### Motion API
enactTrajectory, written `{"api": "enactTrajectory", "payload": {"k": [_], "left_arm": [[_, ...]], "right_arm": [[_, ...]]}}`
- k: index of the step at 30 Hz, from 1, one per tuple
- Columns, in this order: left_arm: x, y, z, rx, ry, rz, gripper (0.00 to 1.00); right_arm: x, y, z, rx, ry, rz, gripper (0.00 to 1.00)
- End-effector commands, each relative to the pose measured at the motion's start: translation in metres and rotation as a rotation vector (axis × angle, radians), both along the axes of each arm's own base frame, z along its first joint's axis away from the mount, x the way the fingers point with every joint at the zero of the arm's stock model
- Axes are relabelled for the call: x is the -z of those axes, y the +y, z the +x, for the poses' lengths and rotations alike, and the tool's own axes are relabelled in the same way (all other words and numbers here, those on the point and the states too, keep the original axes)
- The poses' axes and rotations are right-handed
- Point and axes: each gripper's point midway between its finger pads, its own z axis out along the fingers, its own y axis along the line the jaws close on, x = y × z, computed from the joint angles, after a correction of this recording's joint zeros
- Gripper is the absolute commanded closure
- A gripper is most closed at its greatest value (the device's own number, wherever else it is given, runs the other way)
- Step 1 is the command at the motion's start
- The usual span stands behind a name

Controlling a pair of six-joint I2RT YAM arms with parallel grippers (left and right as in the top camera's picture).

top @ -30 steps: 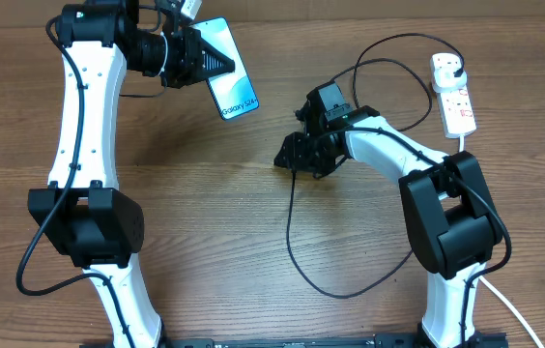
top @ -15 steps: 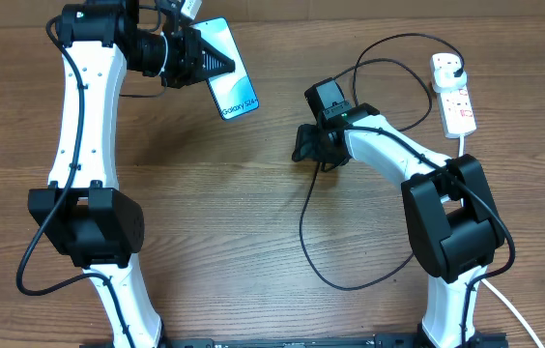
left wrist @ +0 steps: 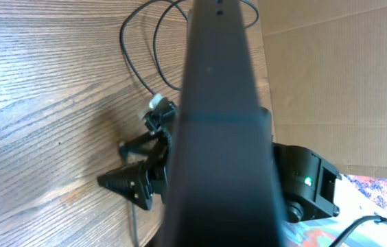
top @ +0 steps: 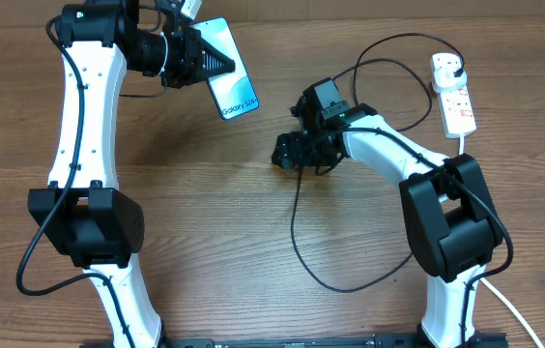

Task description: Plug charger to phone and switch on socket

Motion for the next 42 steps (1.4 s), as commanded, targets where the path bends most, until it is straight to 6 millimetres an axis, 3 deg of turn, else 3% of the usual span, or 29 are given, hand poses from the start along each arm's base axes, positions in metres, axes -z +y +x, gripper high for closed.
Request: {"api": "enactTrajectory", "payload": {"k": [1,6,13,24,30,36,42], "left_arm": [[-0.020,-0.007,-0.007,0.018,-0.028,-0.043,0.96],[-0.020,-0.007,-0.007,0.018,-0.027,-0.043,0.96],[-0.020,-0.007,-0.007,0.018,-0.027,-0.044,0.96],[-0.020,-0.007,-0.007,0.018,-0.027,-0.044,0.96],[-0.020,-0.007,-0.007,0.018,-0.026,-0.044,0.96],[-0.020,-0.008,-0.008,0.019,-0.021,-0.044,0.96],[-0.019,-0.008,-0.011,0.026,-0.014,-0.041,0.96]], "right_arm": [[0.013,-0.049,0.016,0.092,-0.093,-0.304,0.12],[0.014,-0.070,0.016,0.114,-0.111,-0.427,0.10],[0.017,-0.087,0.000,0.136,-0.049,-0.507,0.17],[0.022,-0.077,-0.034,0.200,0.133,-0.419,0.21],[0.022,-0.068,-0.041,0.251,0.197,-0.348,0.32],[0.023,-0.055,-0.035,0.353,0.216,-0.260,0.46],[0.028,-0.052,-0.029,0.402,0.201,-0.235,0.51]]}}
